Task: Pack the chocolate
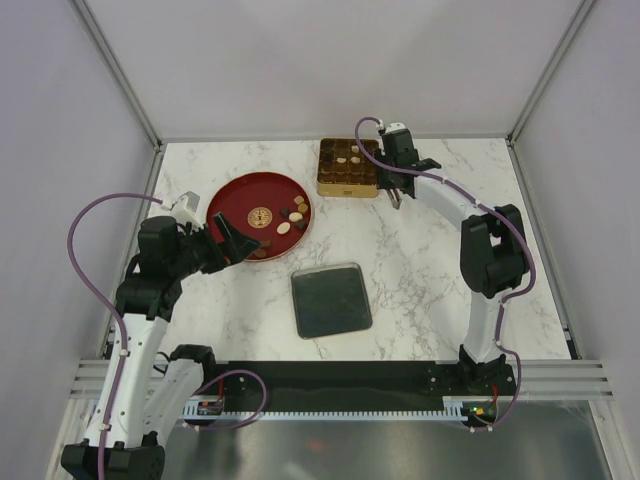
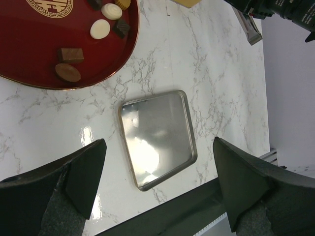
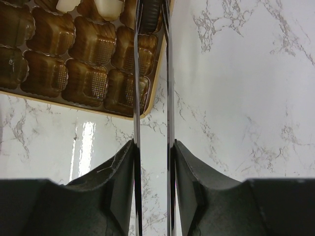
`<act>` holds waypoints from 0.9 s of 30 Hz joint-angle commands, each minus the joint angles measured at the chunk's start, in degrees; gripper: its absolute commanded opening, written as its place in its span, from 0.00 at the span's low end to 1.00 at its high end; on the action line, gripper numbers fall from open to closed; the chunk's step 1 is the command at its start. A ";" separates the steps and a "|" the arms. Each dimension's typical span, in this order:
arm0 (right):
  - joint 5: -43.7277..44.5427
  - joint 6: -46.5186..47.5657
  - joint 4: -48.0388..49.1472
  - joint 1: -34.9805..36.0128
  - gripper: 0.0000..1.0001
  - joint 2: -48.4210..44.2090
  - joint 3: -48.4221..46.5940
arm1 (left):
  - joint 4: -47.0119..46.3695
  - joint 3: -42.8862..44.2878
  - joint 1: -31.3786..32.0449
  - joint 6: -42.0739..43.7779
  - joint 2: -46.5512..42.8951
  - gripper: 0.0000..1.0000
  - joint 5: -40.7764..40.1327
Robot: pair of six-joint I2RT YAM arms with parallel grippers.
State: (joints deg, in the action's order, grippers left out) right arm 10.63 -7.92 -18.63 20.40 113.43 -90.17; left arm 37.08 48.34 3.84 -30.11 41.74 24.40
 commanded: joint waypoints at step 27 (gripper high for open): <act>-14.14 4.04 1.05 13.51 0.46 -12.35 6.93 | -0.96 1.41 -0.23 0.23 -3.33 0.97 2.23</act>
State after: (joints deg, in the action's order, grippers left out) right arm 1.26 -6.79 -18.46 29.61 102.63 -85.38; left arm 37.15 48.34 3.84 -30.13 39.07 25.65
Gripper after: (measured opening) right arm 0.460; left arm 0.972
